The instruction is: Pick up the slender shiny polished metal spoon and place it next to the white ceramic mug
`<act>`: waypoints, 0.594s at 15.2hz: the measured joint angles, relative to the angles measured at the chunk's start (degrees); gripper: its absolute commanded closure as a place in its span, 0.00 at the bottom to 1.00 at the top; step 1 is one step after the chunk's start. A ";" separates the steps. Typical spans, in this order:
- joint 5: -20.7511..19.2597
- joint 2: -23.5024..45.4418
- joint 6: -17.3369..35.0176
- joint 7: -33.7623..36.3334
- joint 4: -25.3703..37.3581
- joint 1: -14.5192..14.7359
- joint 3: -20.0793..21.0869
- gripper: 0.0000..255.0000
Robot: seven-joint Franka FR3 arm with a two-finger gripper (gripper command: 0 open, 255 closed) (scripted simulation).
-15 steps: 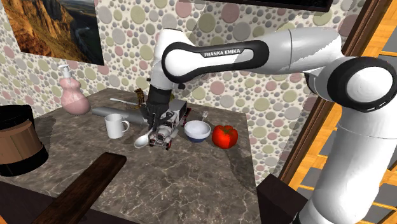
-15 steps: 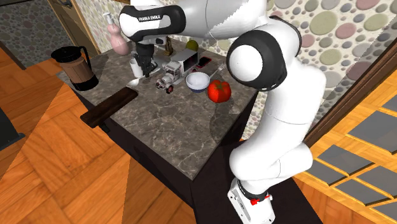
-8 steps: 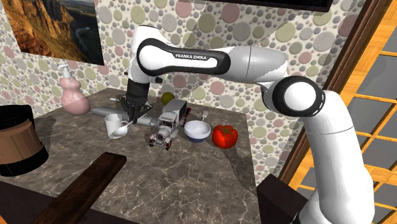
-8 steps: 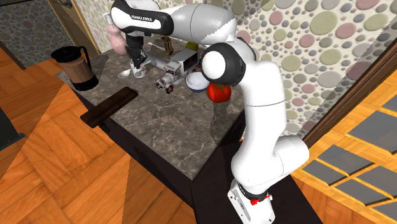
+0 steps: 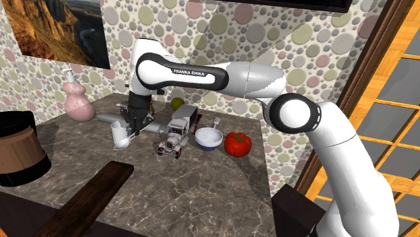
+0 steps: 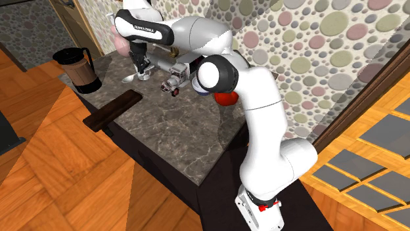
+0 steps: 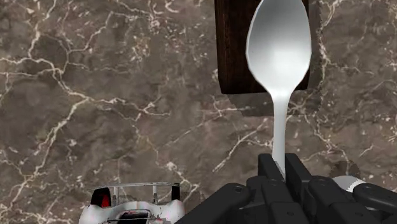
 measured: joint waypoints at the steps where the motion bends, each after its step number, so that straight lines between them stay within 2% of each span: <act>1: 0.03 -0.12 0.80 -0.04 -0.97 -0.30 0.02 1.00; 9: 0.05 -0.73 7.54 0.01 -8.77 -2.29 0.05 1.00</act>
